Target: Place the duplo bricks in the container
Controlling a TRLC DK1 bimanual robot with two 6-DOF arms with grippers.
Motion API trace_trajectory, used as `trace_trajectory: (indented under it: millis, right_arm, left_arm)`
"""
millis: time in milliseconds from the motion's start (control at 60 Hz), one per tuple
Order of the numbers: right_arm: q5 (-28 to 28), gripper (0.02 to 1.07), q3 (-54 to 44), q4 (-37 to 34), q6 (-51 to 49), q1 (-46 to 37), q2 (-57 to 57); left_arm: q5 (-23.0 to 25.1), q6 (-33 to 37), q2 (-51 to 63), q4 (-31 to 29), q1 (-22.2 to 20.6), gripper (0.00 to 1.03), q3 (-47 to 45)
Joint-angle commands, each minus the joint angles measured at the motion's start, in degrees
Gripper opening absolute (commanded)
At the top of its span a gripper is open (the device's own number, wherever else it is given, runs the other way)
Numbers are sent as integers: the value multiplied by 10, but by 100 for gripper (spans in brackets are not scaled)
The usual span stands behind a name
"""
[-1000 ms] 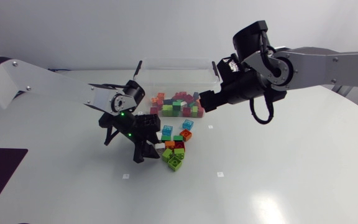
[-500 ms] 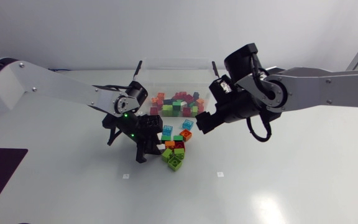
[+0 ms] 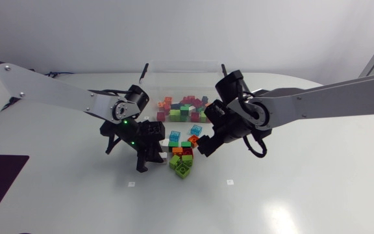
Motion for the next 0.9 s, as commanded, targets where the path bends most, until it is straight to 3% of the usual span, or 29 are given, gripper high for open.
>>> trace_trajectory:
  millis: [0, 533, 883]
  right_arm:
    - [-4, 96, 25, 3, -20, -1, 30]
    - [-8, 96, 128, -22, -53, -1, 138]
    - [-11, 92, 170, -56, -59, 2, 176]
  left_arm:
    - [0, 4, -36, -8, 8, 26, -19]
    - [2, -17, -211, -29, 58, 26, -57]
    - [5, -56, -306, -48, 75, 26, -26]
